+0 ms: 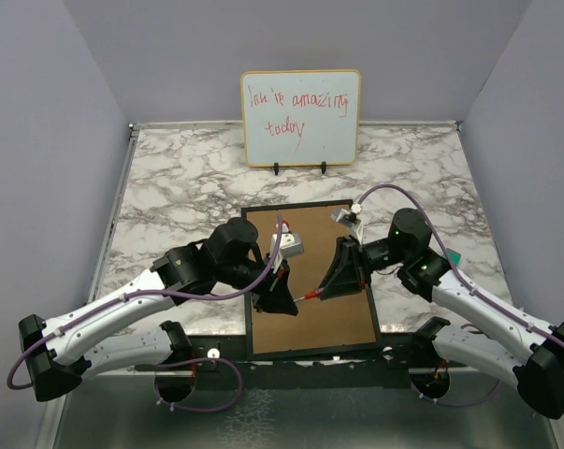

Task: Take the photo out of the frame
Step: Adjust the screwdriver, then adjust the photo frame at the center of the board.

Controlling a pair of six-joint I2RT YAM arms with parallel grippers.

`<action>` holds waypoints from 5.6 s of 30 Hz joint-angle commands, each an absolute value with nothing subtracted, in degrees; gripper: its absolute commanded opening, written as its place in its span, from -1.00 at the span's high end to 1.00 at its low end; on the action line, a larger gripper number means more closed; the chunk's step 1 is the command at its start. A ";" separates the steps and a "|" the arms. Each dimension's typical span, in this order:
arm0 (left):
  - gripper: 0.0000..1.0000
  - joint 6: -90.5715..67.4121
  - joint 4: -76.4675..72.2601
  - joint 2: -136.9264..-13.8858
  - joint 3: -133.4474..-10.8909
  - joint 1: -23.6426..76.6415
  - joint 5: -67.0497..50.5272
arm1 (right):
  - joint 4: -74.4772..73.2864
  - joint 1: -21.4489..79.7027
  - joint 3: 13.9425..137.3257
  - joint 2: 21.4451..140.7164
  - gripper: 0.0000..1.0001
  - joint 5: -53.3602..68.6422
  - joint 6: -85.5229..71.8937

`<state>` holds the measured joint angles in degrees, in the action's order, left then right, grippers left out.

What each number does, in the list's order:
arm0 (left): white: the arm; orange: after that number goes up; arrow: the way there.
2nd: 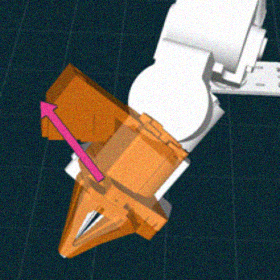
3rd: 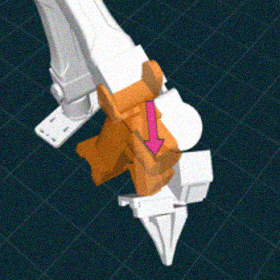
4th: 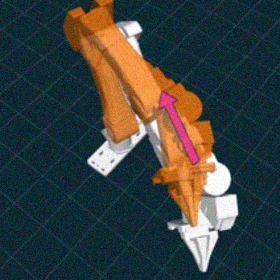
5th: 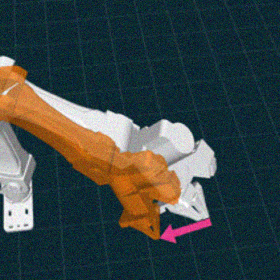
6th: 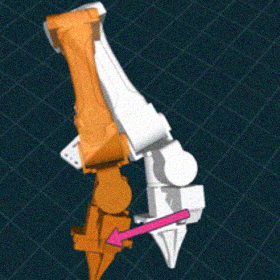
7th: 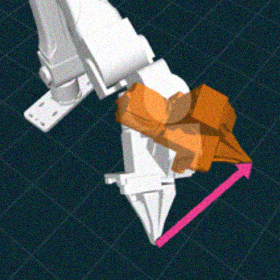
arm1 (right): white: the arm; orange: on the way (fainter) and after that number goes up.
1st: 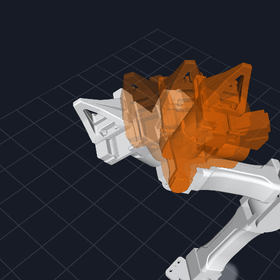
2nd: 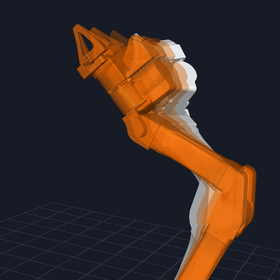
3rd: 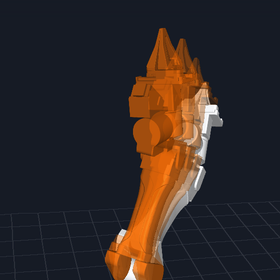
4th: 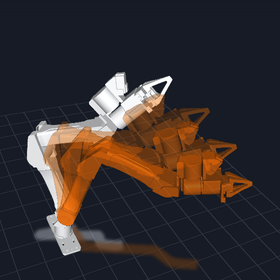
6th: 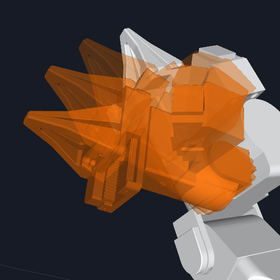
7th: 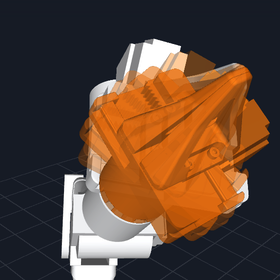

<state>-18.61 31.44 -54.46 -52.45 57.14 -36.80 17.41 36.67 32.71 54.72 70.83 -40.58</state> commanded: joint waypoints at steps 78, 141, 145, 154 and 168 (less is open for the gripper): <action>1.00 -46.87 11.38 -88.48 -40.30 16.18 13.65 | -30.40 37.05 34.46 37.21 0.99 -1.39 -49.81; -0.03 22.22 39.69 -120.04 -85.70 18.51 -8.72 | -34.21 37.01 33.64 33.92 0.99 -7.48 -50.00; 0.31 18.92 40.43 -120.70 -84.39 16.35 -12.41 | -34.49 37.01 33.67 33.33 0.99 -7.12 -50.05; 0.36 18.01 45.31 -127.23 -86.33 14.68 -17.86 | -36.03 37.00 33.72 32.79 0.99 -6.94 -50.19; 1.00 2.23 35.83 -118.69 -72.52 10.14 -17.14 | -36.52 37.01 34.91 33.18 0.99 -7.23 -51.24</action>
